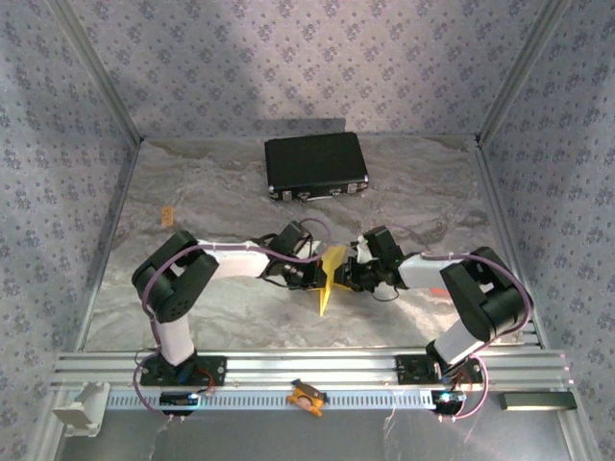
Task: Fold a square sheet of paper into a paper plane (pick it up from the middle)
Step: Move the paper plane to the center of the table.
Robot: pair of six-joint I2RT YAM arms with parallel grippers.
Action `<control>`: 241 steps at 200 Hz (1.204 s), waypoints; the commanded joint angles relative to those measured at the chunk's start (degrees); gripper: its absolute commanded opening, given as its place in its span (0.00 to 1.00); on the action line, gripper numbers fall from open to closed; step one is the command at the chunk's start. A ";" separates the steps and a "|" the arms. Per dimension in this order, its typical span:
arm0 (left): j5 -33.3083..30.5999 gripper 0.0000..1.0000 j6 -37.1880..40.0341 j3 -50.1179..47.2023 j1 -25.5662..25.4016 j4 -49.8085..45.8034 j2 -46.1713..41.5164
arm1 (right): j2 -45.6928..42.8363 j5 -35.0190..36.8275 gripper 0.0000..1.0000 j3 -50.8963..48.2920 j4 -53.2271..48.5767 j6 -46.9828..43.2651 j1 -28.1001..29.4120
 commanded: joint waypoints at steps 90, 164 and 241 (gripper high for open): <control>-33.63 0.01 1.42 5.98 -3.25 -25.73 -9.18 | -9.41 13.73 0.20 3.02 -11.69 -3.16 0.23; -34.09 0.04 0.68 6.53 -3.74 -26.92 -7.97 | -7.92 13.83 0.20 3.18 -11.85 -3.07 0.77; -32.19 0.08 0.64 7.35 -3.75 -26.77 -6.45 | -7.39 13.73 0.21 3.45 -11.81 -2.98 0.93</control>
